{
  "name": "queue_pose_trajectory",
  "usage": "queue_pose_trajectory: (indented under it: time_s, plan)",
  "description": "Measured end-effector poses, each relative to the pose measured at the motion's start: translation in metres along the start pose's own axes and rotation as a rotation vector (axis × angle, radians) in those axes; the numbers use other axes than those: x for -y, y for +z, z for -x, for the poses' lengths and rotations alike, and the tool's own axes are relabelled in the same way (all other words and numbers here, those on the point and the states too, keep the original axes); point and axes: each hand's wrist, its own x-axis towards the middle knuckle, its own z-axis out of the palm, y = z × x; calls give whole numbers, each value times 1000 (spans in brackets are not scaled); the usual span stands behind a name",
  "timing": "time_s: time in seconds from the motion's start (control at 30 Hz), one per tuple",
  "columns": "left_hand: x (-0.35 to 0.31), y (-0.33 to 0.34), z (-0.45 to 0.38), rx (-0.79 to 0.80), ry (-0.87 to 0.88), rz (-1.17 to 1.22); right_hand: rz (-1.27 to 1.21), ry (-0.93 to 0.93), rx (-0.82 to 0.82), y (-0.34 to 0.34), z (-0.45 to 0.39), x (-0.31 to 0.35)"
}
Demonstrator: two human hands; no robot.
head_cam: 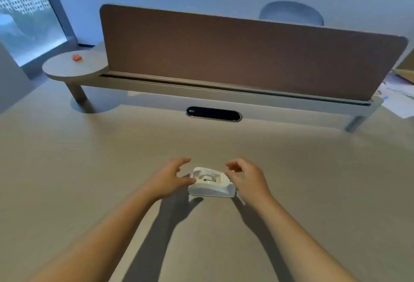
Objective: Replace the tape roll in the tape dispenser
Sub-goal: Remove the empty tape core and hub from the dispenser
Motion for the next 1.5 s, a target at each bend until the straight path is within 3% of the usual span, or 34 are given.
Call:
queue_pose_trajectory:
  time_s: [0.33, 0.93, 1.2, 1.33, 1.43, 1.5]
  plan:
    - [20, 26, -21, -3, -4, -10, 292, -61, 25, 42, -22, -20]
    - [25, 29, -32, -61, 22, -99, 173, -136, -74, 61, -33, -25]
    - [21, 26, -31, -94, 67, -226, -98, -107, -69, 38, -34, -22]
    - [-1, 23, -18, -230, 121, 151, -369, -135, -2, 24, -24, -14]
    - [-8, 27, -7, -151, 99, 476, -490, -138, -4, 29, -12, -16]
    - [-4, 33, 1, -55, 100, 552, -475, -167, -5, 35, -2, -19]
